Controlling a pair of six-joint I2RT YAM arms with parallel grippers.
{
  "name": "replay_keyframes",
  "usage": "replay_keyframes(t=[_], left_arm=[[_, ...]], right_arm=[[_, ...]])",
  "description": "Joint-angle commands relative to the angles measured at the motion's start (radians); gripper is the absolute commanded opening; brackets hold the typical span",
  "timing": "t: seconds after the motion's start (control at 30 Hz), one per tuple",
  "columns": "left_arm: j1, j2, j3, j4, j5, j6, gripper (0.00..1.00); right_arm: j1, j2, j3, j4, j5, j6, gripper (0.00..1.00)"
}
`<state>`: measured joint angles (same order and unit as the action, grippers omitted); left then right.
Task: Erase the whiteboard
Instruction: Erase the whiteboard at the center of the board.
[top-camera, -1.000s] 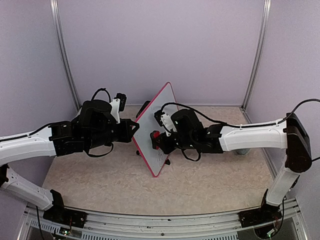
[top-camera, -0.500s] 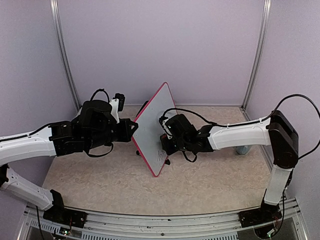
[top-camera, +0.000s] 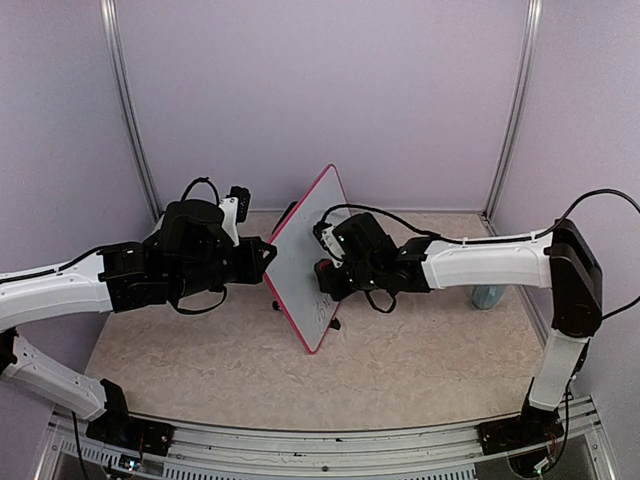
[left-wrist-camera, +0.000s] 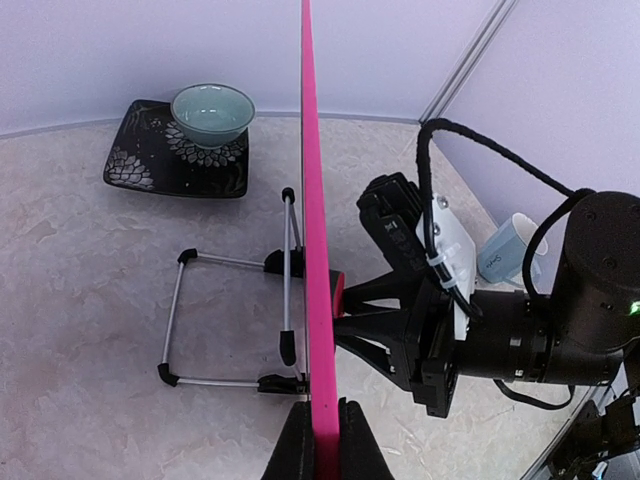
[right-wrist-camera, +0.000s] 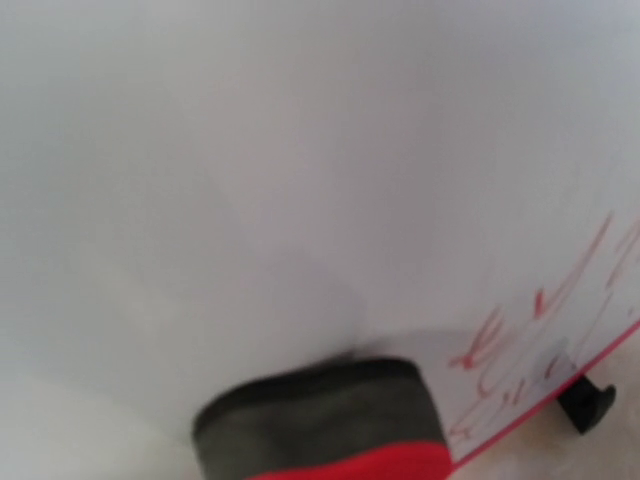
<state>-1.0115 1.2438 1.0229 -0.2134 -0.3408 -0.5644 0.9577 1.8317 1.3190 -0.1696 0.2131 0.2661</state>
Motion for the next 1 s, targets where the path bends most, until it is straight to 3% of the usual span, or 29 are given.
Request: replay_keyframes(t=[0.0,0.37,0.6,0.97], left_arm=[[-0.030,0.025,0.015,-0.009,0.133,0.031,0.00],[-0.030,0.016,0.000,-0.004,0.135,0.028,0.00],[-0.030,0.017,-0.004,0.001,0.136,0.027,0.00],[-0.030,0.025,0.003,0.000,0.138,0.031,0.00]], right_arm=[[-0.009,-0.010,0.084,0.065,-0.104,-0.002,0.24],[-0.062,0.124,0.114,-0.035,-0.041,0.038,0.23],[-0.048,0.124,0.118,-0.030,0.025,0.001,0.23],[-0.033,-0.048,0.094,0.073,-0.193,0.007,0.23]])
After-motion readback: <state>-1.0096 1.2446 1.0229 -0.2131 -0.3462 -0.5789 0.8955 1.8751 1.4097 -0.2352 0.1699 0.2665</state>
